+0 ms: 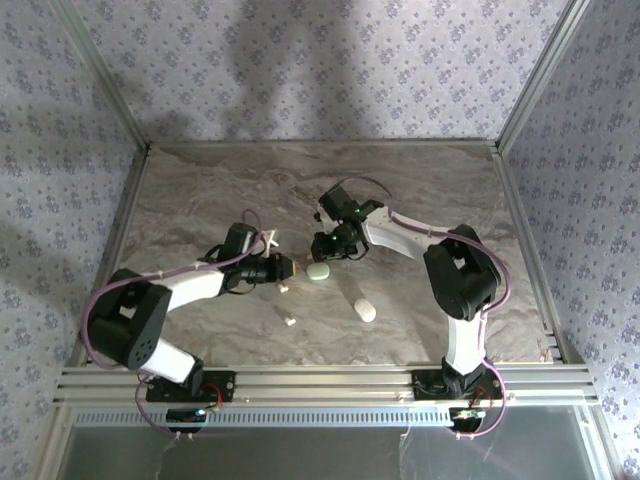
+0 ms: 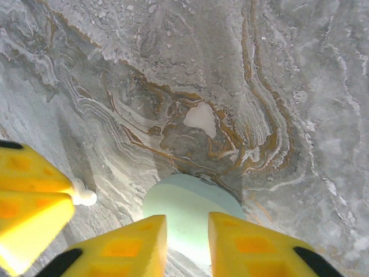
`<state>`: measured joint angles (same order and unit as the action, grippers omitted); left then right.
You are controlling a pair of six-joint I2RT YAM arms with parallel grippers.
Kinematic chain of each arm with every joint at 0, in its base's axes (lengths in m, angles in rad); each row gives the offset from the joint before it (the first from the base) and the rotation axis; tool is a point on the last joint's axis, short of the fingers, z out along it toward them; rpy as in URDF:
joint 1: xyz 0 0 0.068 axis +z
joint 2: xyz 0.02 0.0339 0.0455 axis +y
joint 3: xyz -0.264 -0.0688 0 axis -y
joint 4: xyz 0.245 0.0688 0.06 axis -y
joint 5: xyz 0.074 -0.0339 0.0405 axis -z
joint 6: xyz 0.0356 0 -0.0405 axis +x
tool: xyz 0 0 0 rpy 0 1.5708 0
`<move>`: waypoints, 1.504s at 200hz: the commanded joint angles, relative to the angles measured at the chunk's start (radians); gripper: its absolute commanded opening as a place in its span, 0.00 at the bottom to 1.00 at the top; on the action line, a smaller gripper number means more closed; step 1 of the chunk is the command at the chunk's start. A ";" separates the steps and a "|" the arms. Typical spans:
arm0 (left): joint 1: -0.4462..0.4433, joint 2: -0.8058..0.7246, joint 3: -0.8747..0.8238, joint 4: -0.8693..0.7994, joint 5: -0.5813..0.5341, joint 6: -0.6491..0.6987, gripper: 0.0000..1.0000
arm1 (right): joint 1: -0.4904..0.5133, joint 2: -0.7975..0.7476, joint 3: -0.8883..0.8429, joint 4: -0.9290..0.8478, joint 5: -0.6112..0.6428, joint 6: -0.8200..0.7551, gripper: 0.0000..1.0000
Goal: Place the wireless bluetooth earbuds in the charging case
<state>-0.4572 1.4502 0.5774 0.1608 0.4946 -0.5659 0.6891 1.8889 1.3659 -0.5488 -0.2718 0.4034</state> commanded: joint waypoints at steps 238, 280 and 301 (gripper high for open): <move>0.196 -0.476 -0.215 -0.053 -0.257 -0.092 1.00 | 0.213 0.184 0.150 -0.185 0.452 0.282 0.77; 0.196 -0.476 -0.216 -0.053 -0.259 -0.092 1.00 | 0.209 0.188 0.159 -0.195 0.458 0.282 0.66; 0.196 -0.476 -0.217 -0.052 -0.259 -0.092 1.00 | 0.202 0.184 0.164 -0.206 0.473 0.278 0.63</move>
<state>-0.2684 0.9817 0.3672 0.1074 0.2455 -0.6491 0.8955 2.0609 1.4975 -0.7059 0.1593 0.6693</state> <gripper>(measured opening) 0.997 0.643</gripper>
